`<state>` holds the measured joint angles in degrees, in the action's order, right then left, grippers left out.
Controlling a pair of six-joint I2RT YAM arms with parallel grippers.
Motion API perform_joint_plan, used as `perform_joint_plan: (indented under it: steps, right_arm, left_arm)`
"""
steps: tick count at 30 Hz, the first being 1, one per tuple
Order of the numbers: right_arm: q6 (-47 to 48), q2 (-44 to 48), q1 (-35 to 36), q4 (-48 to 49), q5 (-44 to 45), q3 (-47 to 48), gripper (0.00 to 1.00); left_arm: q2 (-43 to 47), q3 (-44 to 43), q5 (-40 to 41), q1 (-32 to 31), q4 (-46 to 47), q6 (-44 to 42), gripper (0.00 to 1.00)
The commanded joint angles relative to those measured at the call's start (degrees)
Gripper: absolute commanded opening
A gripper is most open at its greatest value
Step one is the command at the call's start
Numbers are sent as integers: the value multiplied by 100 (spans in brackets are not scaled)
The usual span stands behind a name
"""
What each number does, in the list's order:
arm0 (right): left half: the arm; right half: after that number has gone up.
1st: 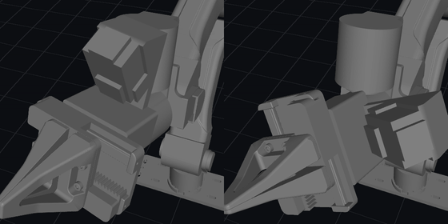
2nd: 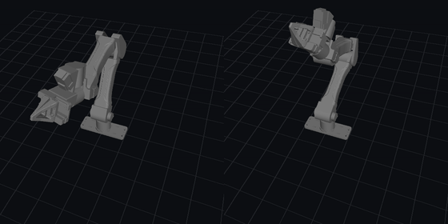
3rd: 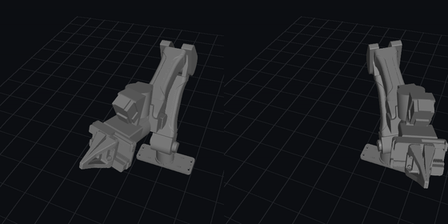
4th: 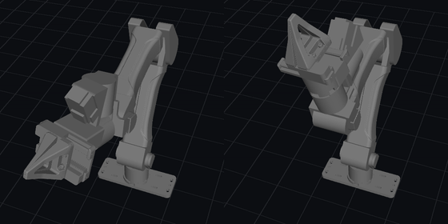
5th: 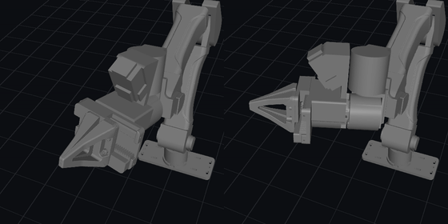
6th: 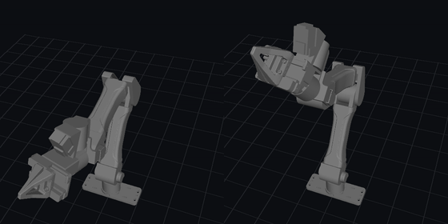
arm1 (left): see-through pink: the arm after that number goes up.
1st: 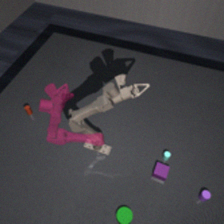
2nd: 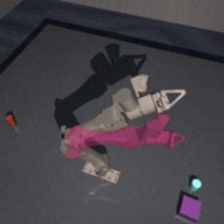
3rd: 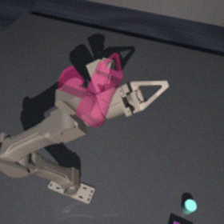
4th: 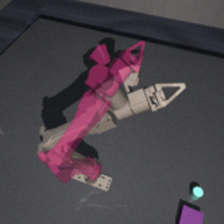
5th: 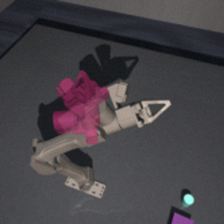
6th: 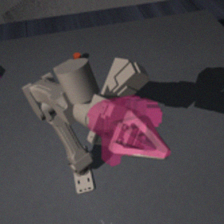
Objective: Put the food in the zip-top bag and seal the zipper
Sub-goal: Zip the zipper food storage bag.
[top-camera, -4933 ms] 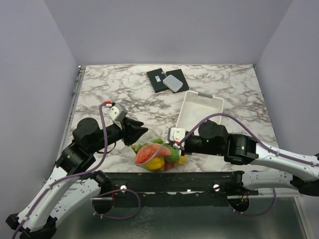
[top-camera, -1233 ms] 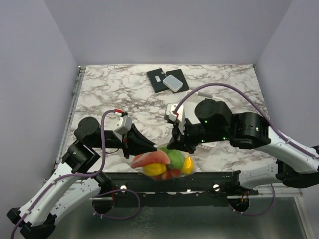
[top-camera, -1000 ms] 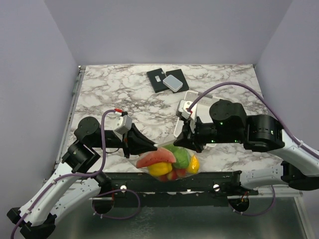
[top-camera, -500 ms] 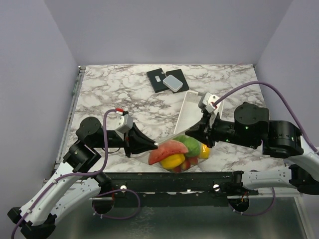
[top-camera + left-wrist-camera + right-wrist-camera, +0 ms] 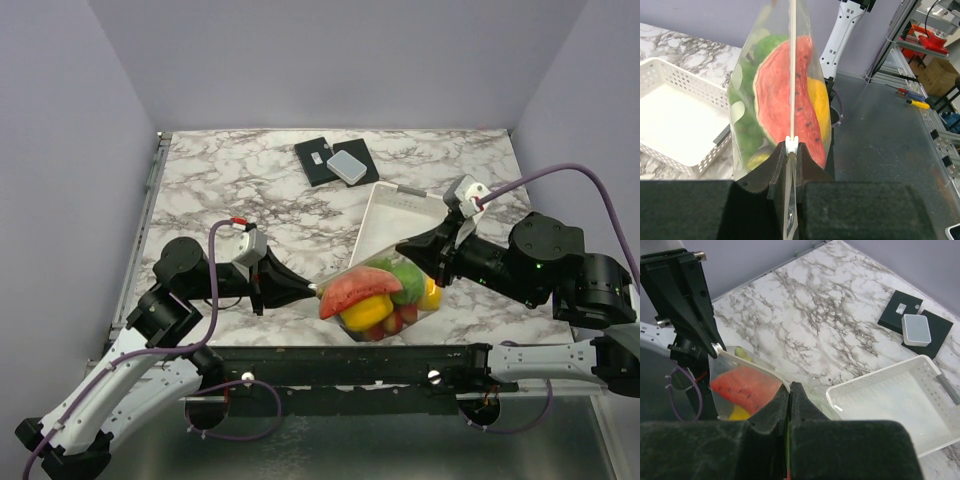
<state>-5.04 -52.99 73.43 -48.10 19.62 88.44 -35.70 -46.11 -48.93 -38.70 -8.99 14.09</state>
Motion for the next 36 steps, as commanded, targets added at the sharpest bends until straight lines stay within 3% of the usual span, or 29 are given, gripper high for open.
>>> perform_joint_plan:
  steps: [1, 19, 32, 36]
  right_arm:
    - [-60, 402, -11, 906, 893, 2, 1]
    - [55, 1144, -6, 1755, 1828, -571, 1]
    - [91, 1234, -12, 1787, 1857, -592, 1]
    - [115, 1236, -11, 1793, 1693, -564, 1]
  left_arm:
    - [124, 182, 152, 6, -355, -42, 1]
    - [247, 295, 361, 8, -452, -5, 1]
    - [171, 254, 382, 10, -470, -7, 1]
    - [169, 243, 468, 4, -478, 11, 11]
